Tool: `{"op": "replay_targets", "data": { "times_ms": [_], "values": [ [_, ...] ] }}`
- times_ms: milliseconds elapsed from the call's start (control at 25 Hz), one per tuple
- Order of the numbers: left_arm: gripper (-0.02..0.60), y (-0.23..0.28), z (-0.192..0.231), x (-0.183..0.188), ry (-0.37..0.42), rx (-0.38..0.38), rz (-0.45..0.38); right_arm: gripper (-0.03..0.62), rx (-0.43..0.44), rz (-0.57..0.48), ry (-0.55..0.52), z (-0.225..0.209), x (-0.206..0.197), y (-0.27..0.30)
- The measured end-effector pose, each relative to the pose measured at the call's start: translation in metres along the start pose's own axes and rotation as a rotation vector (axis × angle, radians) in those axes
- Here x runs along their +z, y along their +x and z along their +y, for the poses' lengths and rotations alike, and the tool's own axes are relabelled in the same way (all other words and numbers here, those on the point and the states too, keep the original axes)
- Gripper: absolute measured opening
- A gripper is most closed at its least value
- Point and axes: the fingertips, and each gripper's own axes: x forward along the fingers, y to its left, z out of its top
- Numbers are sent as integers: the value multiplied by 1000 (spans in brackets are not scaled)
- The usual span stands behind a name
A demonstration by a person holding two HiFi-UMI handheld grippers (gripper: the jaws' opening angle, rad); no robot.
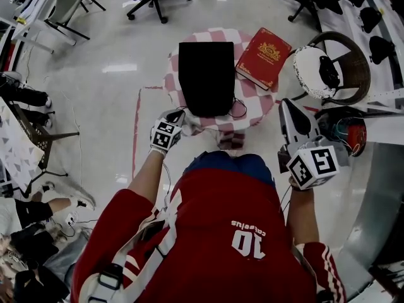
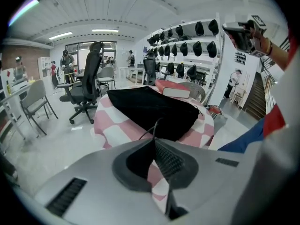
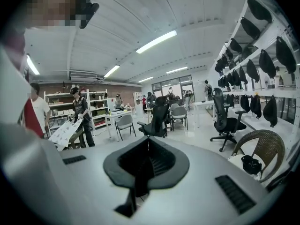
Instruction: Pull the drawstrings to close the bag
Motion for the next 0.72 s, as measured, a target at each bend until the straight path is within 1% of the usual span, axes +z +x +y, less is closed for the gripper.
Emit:
{"op": "replay_targets", "data": {
  "times_ms": [120,280,480,720],
  "values": [
    [9,-6,-7,13,-37,-15,-16,16,0,11,-2,-2,5,0],
    [9,-17,-19,36,-46,-36,-39,17,9,13,1,-2,16,1],
    [9,-28,-24,60,-79,-57,-69,17,12,8,-9,-6,30,3],
    [9,-42,-36,96,-89,-106,-115,17,7,-15,12,-12,42,-2]
  ]
}}
